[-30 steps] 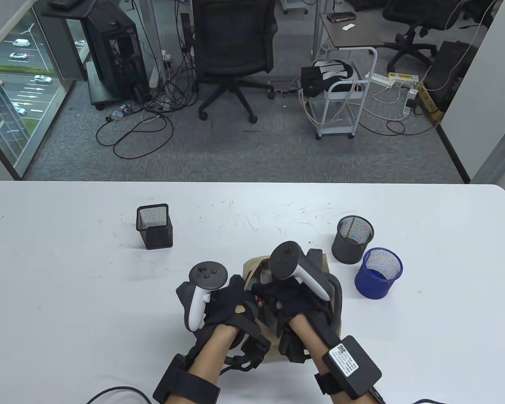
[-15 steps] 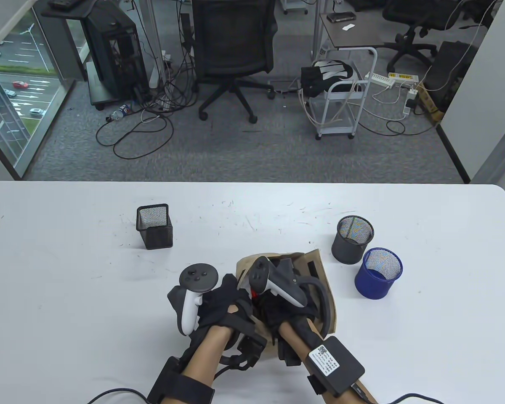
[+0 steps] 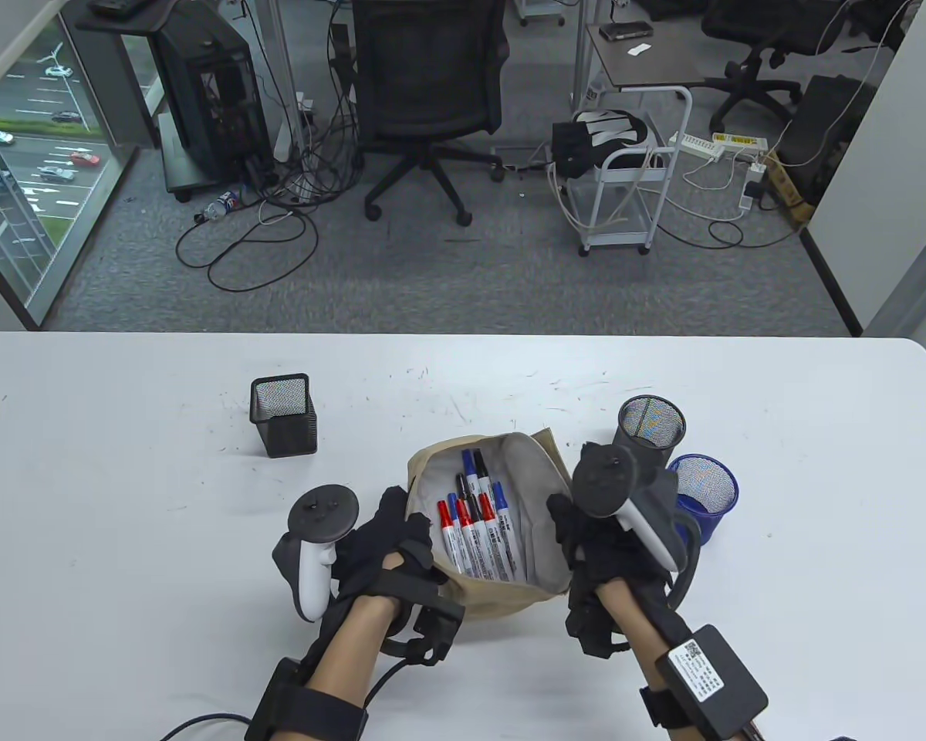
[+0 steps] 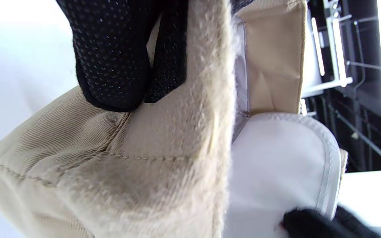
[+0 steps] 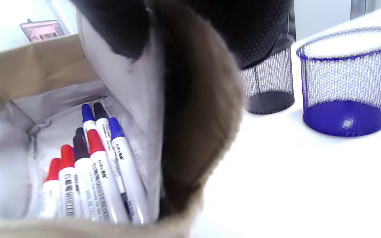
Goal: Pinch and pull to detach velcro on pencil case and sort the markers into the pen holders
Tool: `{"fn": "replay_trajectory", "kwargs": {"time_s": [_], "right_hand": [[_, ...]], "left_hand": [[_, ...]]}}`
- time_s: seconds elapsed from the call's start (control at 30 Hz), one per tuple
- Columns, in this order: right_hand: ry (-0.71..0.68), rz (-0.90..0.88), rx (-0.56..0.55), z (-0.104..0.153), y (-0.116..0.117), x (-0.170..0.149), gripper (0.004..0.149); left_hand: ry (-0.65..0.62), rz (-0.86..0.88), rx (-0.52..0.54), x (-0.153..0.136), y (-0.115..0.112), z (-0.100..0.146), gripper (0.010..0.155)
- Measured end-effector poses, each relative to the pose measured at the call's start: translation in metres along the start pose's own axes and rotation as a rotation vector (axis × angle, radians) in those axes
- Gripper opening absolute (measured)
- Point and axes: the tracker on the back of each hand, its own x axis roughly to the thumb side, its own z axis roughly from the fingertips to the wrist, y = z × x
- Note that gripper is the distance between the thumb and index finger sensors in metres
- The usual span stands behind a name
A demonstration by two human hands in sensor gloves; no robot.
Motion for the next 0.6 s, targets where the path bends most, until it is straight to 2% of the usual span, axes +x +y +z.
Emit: {"fn": "replay_trajectory", "kwargs": {"time_s": [0.07, 0.33, 0.6], "right_hand": [[-0.012, -0.083, 0.050, -0.006, -0.001, -0.014, 0.058], [0.064, -0.142, 0.214, -0.020, 0.023, -0.047, 0.055], [0.113, -0.120, 0.246, -0.034, 0.041, -0.054, 0.055]], "left_hand": [[0.010, 0.035, -0.023, -0.005, 0.003, -0.002, 0.069], [0.088, 0.000, -0.069, -0.037, 0.008, -0.022, 0.068], [0.151, -0.083, -0.046, -0.061, 0.000, -0.038, 0.067]]}}
